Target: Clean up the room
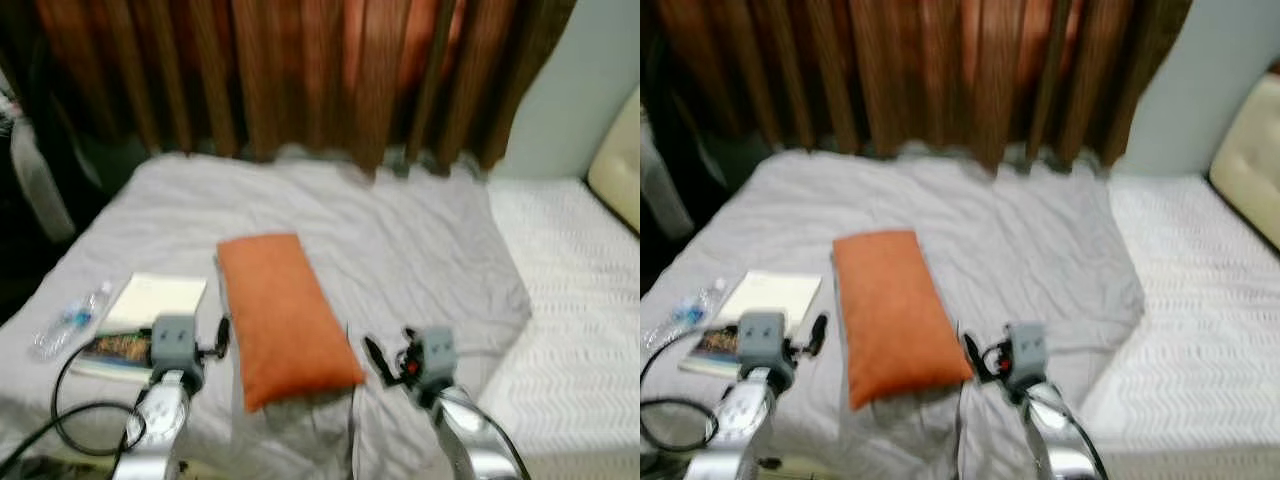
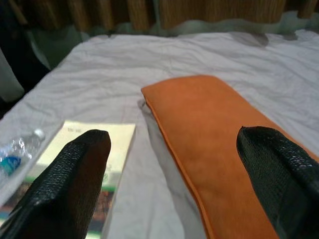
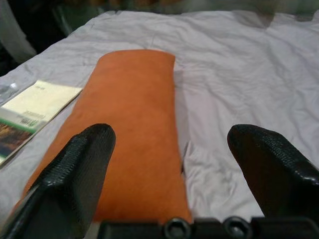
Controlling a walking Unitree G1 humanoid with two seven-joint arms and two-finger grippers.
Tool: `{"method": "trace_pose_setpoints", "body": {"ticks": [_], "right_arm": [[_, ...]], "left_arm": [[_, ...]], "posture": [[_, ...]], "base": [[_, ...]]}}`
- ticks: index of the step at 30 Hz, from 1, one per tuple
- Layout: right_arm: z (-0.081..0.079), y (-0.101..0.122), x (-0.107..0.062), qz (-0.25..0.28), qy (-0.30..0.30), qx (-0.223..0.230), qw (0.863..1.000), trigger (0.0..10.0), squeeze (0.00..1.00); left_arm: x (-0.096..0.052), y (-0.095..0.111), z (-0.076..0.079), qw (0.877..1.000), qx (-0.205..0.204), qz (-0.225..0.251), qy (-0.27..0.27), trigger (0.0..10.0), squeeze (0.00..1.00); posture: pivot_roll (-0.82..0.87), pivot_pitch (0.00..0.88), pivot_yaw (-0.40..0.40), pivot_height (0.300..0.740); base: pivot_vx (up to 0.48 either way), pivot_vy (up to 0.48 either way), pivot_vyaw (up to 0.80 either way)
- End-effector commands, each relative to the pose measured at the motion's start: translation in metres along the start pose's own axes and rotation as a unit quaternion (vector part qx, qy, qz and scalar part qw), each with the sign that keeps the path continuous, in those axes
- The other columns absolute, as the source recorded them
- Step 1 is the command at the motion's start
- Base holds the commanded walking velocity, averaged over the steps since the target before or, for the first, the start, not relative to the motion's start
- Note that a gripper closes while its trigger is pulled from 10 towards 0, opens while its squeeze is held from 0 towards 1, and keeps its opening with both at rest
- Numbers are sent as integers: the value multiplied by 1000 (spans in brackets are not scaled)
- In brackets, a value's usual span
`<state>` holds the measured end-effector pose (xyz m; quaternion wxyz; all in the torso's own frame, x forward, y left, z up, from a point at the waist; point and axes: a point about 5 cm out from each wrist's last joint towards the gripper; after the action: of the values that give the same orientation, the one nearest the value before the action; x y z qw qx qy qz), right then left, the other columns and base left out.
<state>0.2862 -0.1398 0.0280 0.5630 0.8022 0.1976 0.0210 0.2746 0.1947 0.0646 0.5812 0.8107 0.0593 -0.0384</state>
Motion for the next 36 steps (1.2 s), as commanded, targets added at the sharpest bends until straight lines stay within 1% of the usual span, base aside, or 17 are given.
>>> {"method": "trace_pose_setpoints", "body": {"ticks": [1,9,11,12,13,14,15,16,17,18,20,23,26,28,29,32,36], "right_arm": [[7,5,-2,1,-7,-2,1000,10000,0],[1,2,7,-20,-2,18,1000,10000,0],[-12,13,29,-29,7,49,998,10000,0],[-12,13,29,-29,7,49,998,10000,0],[-19,23,41,-24,6,66,997,10000,0],[-19,23,41,-24,6,66,997,10000,0],[-23,33,49,-17,3,88,996,10000,0],[-23,33,49,-17,3,88,996,10000,0],[-23,39,55,-14,-9,113,993,10000,0],[-23,43,58,-10,-18,133,991,10000,0],[-19,43,59,-13,-38,152,988,10000,0],[-18,42,59,-14,-45,158,986,10000,0],[-21,50,63,21,-42,202,978,10000,0],[-29,61,69,44,-24,221,974,10000,0],[-29,61,69,44,-24,221,974,10000,0],[-40,78,77,70,4,252,965,10000,0],[-52,87,83,74,27,272,959,10000,0]], "left_arm": [[-1,4,6,1000,-10,8,-3,10000,0],[-7,6,7,1000,-7,5,-1,10000,0],[-7,20,1,999,23,17,-27,10000,0],[-7,20,1,999,23,17,-27,10000,0],[-6,32,-4,997,41,36,-61,10000,0],[-6,32,-4,997,41,36,-61,10000,0],[-8,44,-8,991,59,56,-105,10000,0],[-8,44,-8,991,59,56,-105,10000,0],[-15,58,-10,979,75,76,-176,10000,0],[-23,71,-12,966,89,88,-228,10000,0],[-40,84,-15,949,83,89,-292,10000,0],[-48,90,-17,946,64,86,-306,10000,0],[-66,104,-23,957,19,92,-276,10000,0],[-79,113,-23,959,14,101,-266,10000,0],[-79,113,-23,959,14,101,-266,10000,0],[-99,120,-17,951,10,106,-292,10000,0],[-112,121,-15,947,-5,84,-311,10000,0]], "posture": [[55,0,-16,740],[82,8,-16,740],[135,129,-15,740],[135,129,-15,740],[160,177,-10,740],[160,177,-10,740],[199,235,-12,740],[199,235,-12,740],[264,333,-1,740],[296,377,12,740],[323,449,36,740],[328,461,40,740],[340,529,56,740],[350,553,60,740],[350,553,60,740],[349,582,47,740],[338,605,25,740]], "base": [[461,0,0],[462,0,0],[0,0,0],[0,0,0],[0,0,0],[0,0,0],[0,0,0],[0,0,0],[0,0,0],[0,0,0],[0,0,0],[0,0,0],[0,0,0],[0,0,0],[0,0,0],[0,0,0],[0,0,0]]}}
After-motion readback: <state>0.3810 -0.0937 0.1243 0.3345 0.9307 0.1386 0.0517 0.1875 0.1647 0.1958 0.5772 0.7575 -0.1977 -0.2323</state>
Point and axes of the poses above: a point about 5 cm out from each wrist's last joint towards the gripper, its own x axis pointing out of the wrist towards the gripper, its own y axis along the axis of the wrist's last joint, z = x × y, and after that the axes turned 15 degrees about x, right-handed
